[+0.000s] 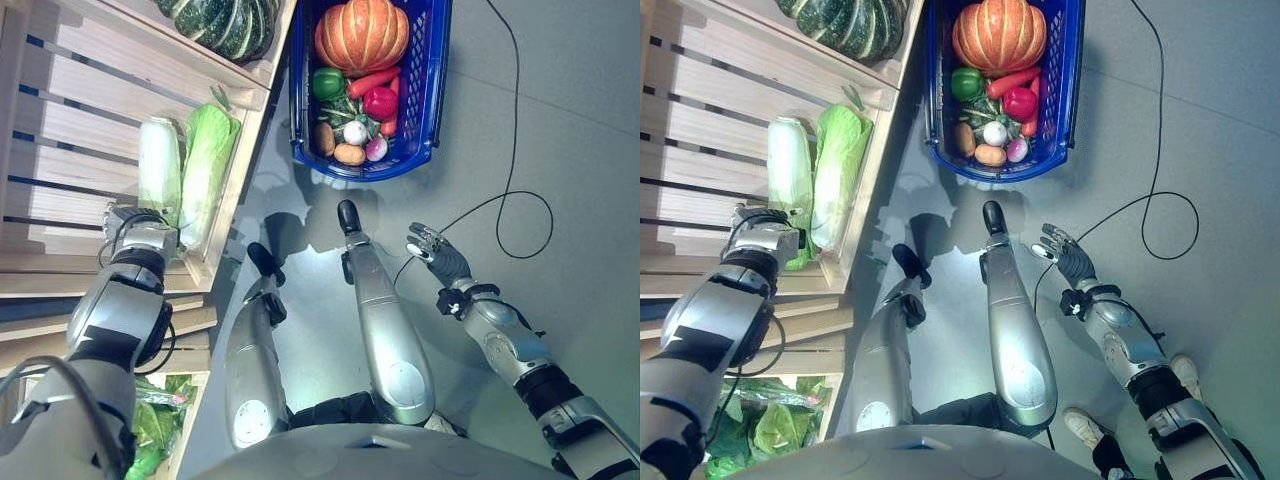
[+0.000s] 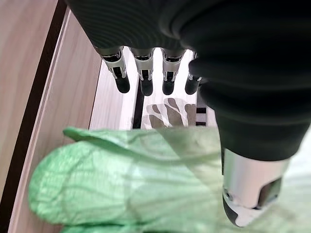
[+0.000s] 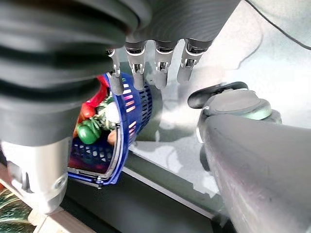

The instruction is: Pick up fruits and vegetables into the basket

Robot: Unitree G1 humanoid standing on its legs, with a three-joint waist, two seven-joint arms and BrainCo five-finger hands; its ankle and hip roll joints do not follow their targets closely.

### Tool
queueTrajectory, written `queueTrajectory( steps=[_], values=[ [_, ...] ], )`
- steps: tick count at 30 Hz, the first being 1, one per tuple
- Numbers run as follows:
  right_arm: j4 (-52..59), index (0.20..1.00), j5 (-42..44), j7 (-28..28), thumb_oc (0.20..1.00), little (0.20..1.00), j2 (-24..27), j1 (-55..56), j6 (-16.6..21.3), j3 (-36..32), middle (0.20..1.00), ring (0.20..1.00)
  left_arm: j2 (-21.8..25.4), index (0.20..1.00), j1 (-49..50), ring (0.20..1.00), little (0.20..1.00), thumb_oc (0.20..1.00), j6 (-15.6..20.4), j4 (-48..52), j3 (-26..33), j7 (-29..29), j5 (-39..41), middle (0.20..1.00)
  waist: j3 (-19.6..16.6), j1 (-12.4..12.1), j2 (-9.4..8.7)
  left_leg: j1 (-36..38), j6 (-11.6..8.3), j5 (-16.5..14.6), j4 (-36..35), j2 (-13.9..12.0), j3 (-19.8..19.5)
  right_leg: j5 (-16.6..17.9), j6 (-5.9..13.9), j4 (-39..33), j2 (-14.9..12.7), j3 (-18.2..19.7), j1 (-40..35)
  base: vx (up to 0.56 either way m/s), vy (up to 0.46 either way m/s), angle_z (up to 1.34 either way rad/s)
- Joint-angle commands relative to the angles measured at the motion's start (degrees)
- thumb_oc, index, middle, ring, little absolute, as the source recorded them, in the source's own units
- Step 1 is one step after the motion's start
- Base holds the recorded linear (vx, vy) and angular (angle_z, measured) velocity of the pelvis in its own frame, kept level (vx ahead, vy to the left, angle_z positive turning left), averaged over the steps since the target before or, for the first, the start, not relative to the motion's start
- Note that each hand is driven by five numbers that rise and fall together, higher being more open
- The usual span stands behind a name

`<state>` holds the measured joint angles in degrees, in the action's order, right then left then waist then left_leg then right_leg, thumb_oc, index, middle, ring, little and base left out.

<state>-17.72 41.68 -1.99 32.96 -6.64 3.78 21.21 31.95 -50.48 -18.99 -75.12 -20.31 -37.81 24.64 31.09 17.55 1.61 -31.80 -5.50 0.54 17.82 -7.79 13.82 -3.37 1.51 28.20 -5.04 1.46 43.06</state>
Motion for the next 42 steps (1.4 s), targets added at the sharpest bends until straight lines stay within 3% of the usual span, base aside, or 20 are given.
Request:
queueTrajectory(
  steps=[1,10,11,12,13,14,15,16,25,37,41,42],
  values=[
    [2.4,1.0,1.2,-1.1,1.0,1.0,-0.1,2.5,1.5,1.8,1.0,1.0,3.3,1.0,2.2,1.0,1.0,1.0,-1.4,-3.4,1.5,-2.6,-1.4,1.0,-1.3,0.4,-2.28,-5.5,0.93,-5.0,7.6,0.8,-1.5,-5.7,0.75,4.1,1.8,0.0,2.1,0.0,0.0,0.0],
    [2.7,1.0,2.9,-1.1,1.0,1.0,-0.7,2.2,1.6,1.9,1.0,1.0,2.2,1.0,2.2,1.0,1.0,1.0,-3.3,-3.6,-0.3,-2.4,-4.8,1.0,-1.3,0.3,-2.67,-6.7,1.13,-5.3,8.3,0.8,-2.0,-5.4,0.76,4.5,2.0,0.0,3.1,0.0,0.0,0.0],
    [2.7,1.0,3.0,-1.2,1.0,1.0,-0.7,2.2,1.7,1.9,1.0,1.0,2.0,0.959,2.2,0.959,0.959,0.959,-3.2,-3.6,-0.4,-2.1,-5.3,0.959,-1.3,0.3,-2.65,-6.8,1.17,-5.4,8.4,0.8,-2.0,-5.5,0.74,4.6,2.0,0.0,3.3,0.0,0.0,0.0],
    [2.6,1.0,3.2,-1.2,1.0,1.0,-0.9,2.1,1.8,1.9,1.0,1.0,1.7,0.583,2.3,0.583,0.583,0.583,-3.2,-3.5,-0.7,-1.9,-5.7,0.583,-1.3,0.3,-2.64,-6.8,1.16,-5.4,8.4,0.8,-2.0,-5.4,0.74,4.5,2.1,0.0,3.3,0.0,0.0,0.0],
    [2.6,1.0,3.2,-1.2,1.0,1.0,-0.9,2.1,1.8,1.9,1.0,1.0,1.7,0.564,2.2,0.564,0.564,0.564,-3.3,-3.5,-0.8,-1.7,-5.9,0.564,-1.3,0.3,-2.64,-6.8,1.16,-5.4,8.4,0.7,-2.0,-5.4,0.74,4.5,2.1,0.0,3.3,0.0,0.0,0.0],
    [2.4,1.0,3.4,-1.4,1.0,1.0,-0.9,2.0,1.9,1.8,1.0,1.0,1.6,0.495,2.3,0.495,0.495,0.495,-2.8,-3.7,-1.0,-1.2,-5.9,0.495,-1.3,0.4,-2.61,-6.9,1.12,-5.4,8.5,0.7,-1.9,-5.4,0.73,4.6,2.0,0.0,3.5,0.0,0.0,0.0],
    [2.3,1.0,3.5,-1.3,1.0,1.0,-0.9,1.9,1.9,1.9,1.0,1.0,1.4,0.385,2.3,0.385,0.385,0.385,-2.5,-3.9,-1.3,-0.6,-6.3,0.385,-1.3,0.4,-2.56,-6.9,1.11,-5.4,8.5,0.7,-1.9,-5.4,0.72,4.7,2.1,0.0,3.5,0.0,0.0,0.0],
    [2.1,1.0,3.4,-1.5,1.0,1.0,-0.9,1.9,1.9,1.9,1.0,1.0,1.2,0.2,2.3,0.2,0.2,0.2,-1.8,-4.0,-1.5,0.4,-6.6,0.2,-1.3,0.5,-2.47,-6.7,1.07,-5.5,8.4,0.6,-1.8,-5.5,0.74,4.6,2.0,0.0,3.4,0.0,0.0,0.0],
    [1.5,1.0,3.6,-1.5,1.0,1.0,-1.2,1.5,2.6,2.1,1.0,1.0,-0.4,0.2,2.5,0.2,0.2,0.2,-0.4,-4.6,-2.4,5.4,-7.6,0.2,-1.3,0.6,-2.56,-6.4,0.93,-5.3,8.1,0.3,-1.4,-5.1,0.81,4.2,2.0,-0.2,3.3,0.0,0.0,0.0],
    [1.8,1.0,3.4,-1.5,1.0,1.0,-1.0,1.4,2.3,1.8,1.0,1.0,-1.4,0.2,3.0,0.2,0.2,0.2,0.6,-4.7,-2.3,6.6,-4.6,0.2,-1.3,0.9,-2.23,-6.1,0.79,-5.0,7.6,0.4,-1.3,-5.1,0.65,4.0,2.2,0.0,3.4,0.0,0.0,0.0],
    [2.6,1.0,2.8,-1.5,1.0,1.0,-1.0,1.9,2.6,1.7,1.0,1.0,-1.7,0.2,4.4,0.2,0.2,0.2,3.3,-3.7,-0.9,7.1,-2.3,0.2,-1.3,0.8,-1.9,-4.7,0.72,-4.8,6.8,0.5,-1.5,-5.4,0.59,3.9,2.1,0.1,2.4,0.0,0.0,0.0],
    [3.0,1.0,2.6,-1.5,1.0,1.0,-1.1,2.2,2.9,1.6,1.0,1.0,-1.8,0.2,5.0,0.2,0.2,0.2,5.5,-2.8,-0.2,7.6,-2.1,0.2,-1.3,0.7,-1.81,-4.1,0.72,-4.7,6.4,0.5,-1.6,-5.5,0.62,3.8,2.0,0.1,1.8,0.0,0.0,0.0]
  ],
)
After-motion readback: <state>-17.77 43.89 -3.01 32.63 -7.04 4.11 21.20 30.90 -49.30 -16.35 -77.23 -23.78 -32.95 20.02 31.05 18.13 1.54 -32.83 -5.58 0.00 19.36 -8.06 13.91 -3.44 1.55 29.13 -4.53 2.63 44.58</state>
